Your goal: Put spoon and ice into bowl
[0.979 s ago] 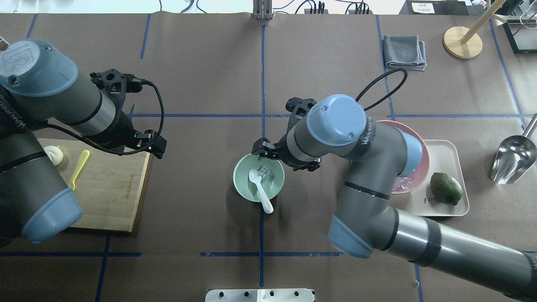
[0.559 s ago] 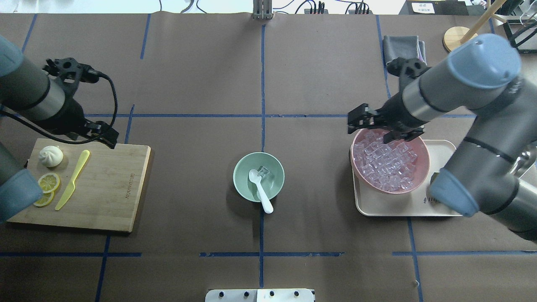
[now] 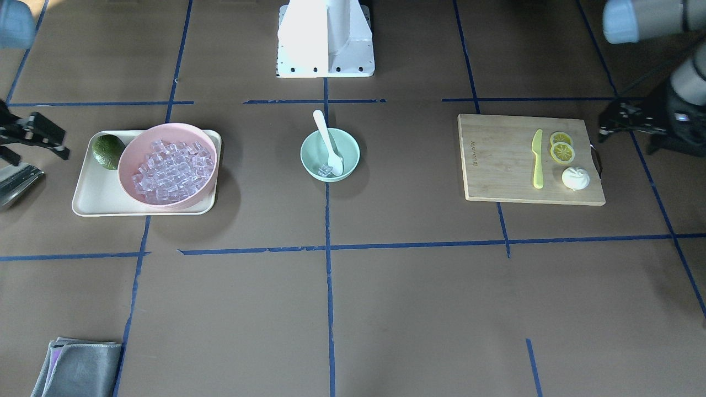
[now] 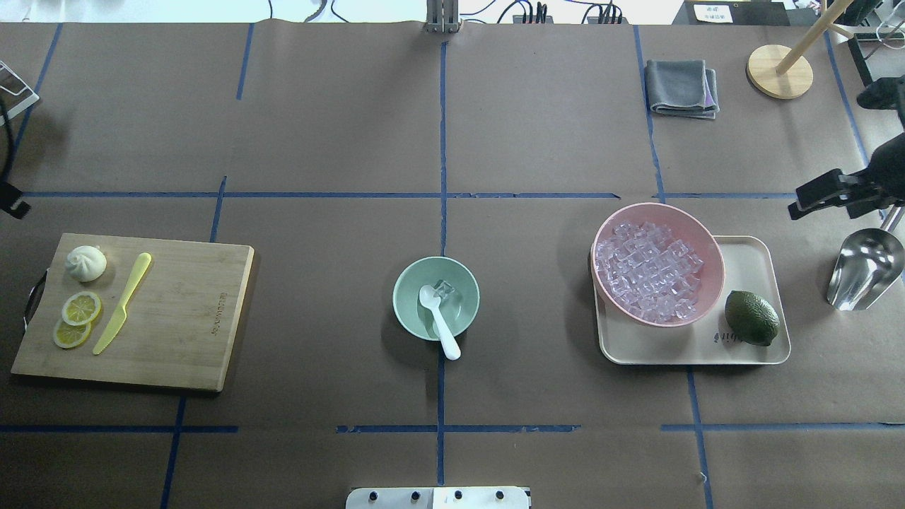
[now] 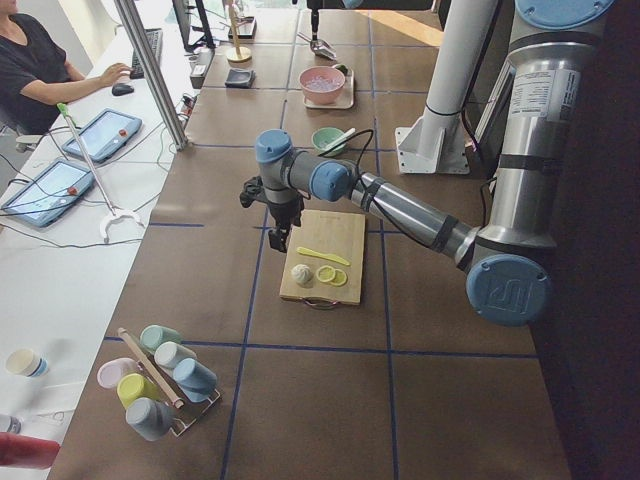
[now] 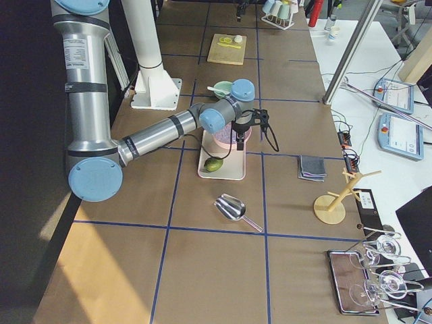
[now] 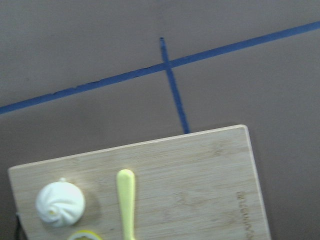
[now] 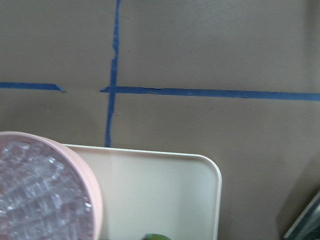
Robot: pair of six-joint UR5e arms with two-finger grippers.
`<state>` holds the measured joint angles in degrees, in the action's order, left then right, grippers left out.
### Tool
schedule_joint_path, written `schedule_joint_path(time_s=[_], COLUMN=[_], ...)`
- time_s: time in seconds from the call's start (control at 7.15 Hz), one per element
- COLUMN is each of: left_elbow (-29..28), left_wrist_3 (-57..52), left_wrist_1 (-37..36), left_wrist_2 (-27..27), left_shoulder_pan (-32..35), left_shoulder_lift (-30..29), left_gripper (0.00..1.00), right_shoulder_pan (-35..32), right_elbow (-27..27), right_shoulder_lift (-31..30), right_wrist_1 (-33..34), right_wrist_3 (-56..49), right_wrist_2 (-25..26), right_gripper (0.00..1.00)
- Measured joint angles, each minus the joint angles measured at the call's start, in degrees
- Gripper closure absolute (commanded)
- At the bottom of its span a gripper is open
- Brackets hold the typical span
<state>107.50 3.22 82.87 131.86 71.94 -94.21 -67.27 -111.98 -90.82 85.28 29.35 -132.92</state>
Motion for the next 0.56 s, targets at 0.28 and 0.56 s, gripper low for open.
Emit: schedule_joint_path(time_s=[0.28, 0.56], left_elbow=[-10.4, -14.6], left_wrist_3=[-14.4, -17.4], left_wrist_1=[0.2, -1.9], left_wrist_2=[3.3, 4.7], left_shoulder_pan=[10.4, 14.0], left_shoulder_lift=[-0.4, -1.7], left_gripper=[0.00, 0.00], right_shoulder_pan=[-8.3, -13.6], right_elbow=[1.9, 7.8], right_shoulder_lift=[-1.5, -2.5], right_wrist_1=[9.8, 12.3], right_wrist_3=[-19.6, -32.6], right_wrist_2=[-0.4, -0.2], right_gripper=[0.01, 0.01])
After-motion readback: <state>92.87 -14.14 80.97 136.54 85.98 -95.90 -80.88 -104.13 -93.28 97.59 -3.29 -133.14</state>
